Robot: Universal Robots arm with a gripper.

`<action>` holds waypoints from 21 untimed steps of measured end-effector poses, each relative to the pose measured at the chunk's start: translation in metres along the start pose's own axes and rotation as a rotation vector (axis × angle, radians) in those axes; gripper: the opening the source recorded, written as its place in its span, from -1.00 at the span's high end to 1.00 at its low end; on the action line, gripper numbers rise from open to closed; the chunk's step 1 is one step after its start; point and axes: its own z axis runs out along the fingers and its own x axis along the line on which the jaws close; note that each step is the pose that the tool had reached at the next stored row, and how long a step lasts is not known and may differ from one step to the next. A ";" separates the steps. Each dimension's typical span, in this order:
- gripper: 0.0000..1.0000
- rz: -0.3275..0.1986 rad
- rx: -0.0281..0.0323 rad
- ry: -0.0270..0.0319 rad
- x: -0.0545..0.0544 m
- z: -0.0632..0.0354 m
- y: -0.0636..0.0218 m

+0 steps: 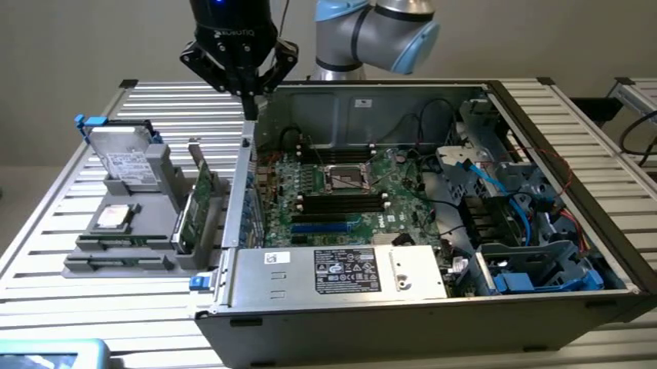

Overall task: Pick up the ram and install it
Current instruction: 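Reach for the ram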

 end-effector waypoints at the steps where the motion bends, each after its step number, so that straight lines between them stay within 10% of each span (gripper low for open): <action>1: 0.79 0.000 -0.0003 0.0001 0.004 -0.0001 -0.0009; 14: 0.79 0.000 -0.0020 0.0025 0.056 -0.0006 -0.0155; 21: 0.79 0.001 -0.0002 0.0272 0.070 0.0028 -0.0266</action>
